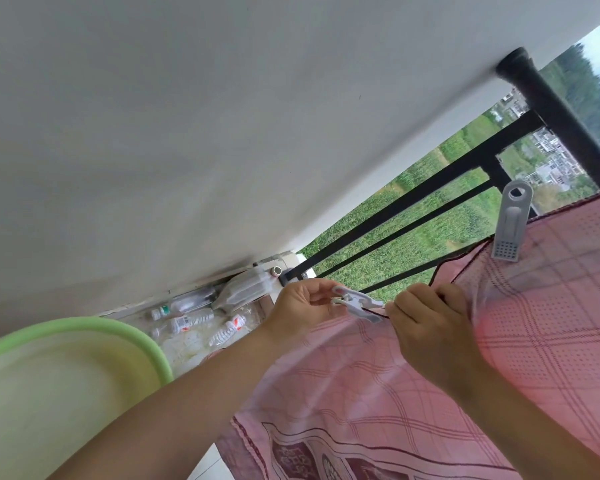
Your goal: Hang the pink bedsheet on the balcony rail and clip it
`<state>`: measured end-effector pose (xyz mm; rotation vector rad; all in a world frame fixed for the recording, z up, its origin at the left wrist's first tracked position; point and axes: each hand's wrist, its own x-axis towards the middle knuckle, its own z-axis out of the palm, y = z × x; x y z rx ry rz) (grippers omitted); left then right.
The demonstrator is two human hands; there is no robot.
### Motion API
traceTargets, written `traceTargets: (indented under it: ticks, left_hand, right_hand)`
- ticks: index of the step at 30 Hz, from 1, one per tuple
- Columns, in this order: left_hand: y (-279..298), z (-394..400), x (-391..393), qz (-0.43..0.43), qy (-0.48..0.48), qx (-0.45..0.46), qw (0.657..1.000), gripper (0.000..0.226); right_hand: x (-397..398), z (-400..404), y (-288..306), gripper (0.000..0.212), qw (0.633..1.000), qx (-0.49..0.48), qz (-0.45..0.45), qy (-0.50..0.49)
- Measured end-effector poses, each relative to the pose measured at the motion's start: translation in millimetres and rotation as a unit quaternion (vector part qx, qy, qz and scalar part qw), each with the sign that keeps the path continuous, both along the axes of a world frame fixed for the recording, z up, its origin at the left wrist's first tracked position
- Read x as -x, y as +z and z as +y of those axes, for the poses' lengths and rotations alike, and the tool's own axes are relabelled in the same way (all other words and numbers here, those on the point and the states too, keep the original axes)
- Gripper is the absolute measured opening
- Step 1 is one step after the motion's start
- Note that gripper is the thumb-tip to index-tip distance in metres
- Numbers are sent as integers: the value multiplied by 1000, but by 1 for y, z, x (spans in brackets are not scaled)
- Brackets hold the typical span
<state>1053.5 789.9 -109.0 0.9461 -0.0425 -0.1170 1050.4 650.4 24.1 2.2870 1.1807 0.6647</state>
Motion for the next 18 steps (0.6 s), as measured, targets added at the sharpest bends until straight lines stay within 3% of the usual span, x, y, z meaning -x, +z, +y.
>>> traceTargets:
  ticks: [4,8,11,15,18]
  left_hand:
    - [-1,2,-8,-2,-41,-4,999,35]
    - [6,5,-8,-23,-51,-65,996,35]
    - [15,9,-3,-31,-48,-134,989,33]
    - [25,16,-1,-24,-76,-249,965,58]
    - [36,24,2,-19,-78,-301,950,56]
  right_hand:
    - [0,1,-2,21,1000,-2,-19,-9]
    - [2,5,-2,19,999,0,-39,-29]
    - [3,7,1,16,998,-4,-31,-52]
    - [7,6,3,12,998,-10,-20,-55]
    - [9,5,11,26,998,-18,-26,-48]
